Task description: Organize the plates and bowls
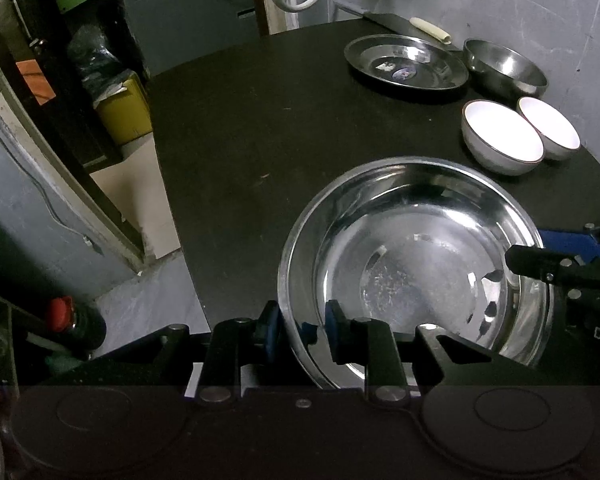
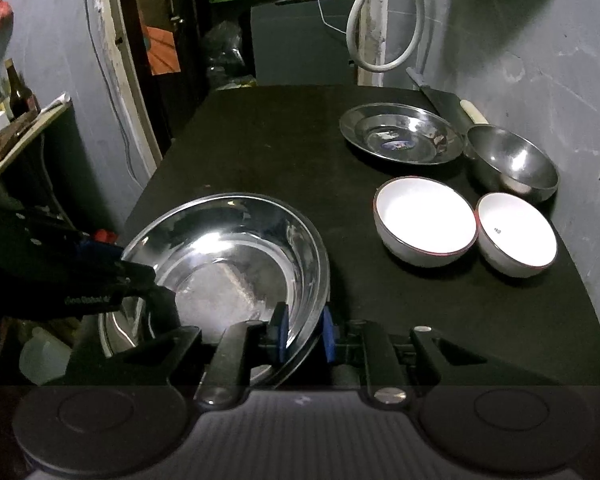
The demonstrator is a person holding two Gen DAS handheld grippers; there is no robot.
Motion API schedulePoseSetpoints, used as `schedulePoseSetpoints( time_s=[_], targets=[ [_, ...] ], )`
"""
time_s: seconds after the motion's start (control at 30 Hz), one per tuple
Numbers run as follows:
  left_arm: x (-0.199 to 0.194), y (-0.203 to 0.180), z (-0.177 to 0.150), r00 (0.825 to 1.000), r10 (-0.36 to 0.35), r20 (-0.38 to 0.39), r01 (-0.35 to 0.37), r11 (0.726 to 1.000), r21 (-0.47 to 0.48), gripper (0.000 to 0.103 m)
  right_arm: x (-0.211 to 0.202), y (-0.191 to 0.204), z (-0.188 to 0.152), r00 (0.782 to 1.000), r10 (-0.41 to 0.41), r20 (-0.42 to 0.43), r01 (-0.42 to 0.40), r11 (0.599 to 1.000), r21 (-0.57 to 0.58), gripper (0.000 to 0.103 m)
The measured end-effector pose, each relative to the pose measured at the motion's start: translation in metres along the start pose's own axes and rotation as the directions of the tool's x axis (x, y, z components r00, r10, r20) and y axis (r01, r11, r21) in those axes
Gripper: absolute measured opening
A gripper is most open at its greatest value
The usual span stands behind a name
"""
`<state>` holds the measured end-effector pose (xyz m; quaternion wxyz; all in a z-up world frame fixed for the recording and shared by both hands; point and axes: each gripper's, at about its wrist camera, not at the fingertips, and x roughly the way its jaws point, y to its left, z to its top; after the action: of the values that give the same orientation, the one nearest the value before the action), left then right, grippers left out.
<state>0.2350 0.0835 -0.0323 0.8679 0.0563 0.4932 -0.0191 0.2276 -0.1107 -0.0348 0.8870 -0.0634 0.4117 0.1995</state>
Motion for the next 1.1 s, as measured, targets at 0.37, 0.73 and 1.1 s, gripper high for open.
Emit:
schedulePoseSetpoints(
  time_s=[0.37,0.73,1.1],
  targets=[
    [-0.003,0.006,-0.001,1.0,-0.013,0.014,0.014,1.0,-0.026,0.034,0.002,-0.001,0.0,1.0,0.006,-0.013,-0.006,1.0,0.009,0.028],
    [-0.012,0.021,0.02,0.985,0.046,0.164,-0.03,0.995,-0.098,0.101,-0.004,-0.021,0.01,0.998,0.011,0.059,-0.016,0.997,0.075,0.064],
    [0.021,0.027,0.114,0.94,0.042,0.337,0.017,0.985,-0.171,0.102,0.021,-0.091,0.079,0.98,-0.035,0.198,-0.006,0.978,0.207,0.092]
  ],
)
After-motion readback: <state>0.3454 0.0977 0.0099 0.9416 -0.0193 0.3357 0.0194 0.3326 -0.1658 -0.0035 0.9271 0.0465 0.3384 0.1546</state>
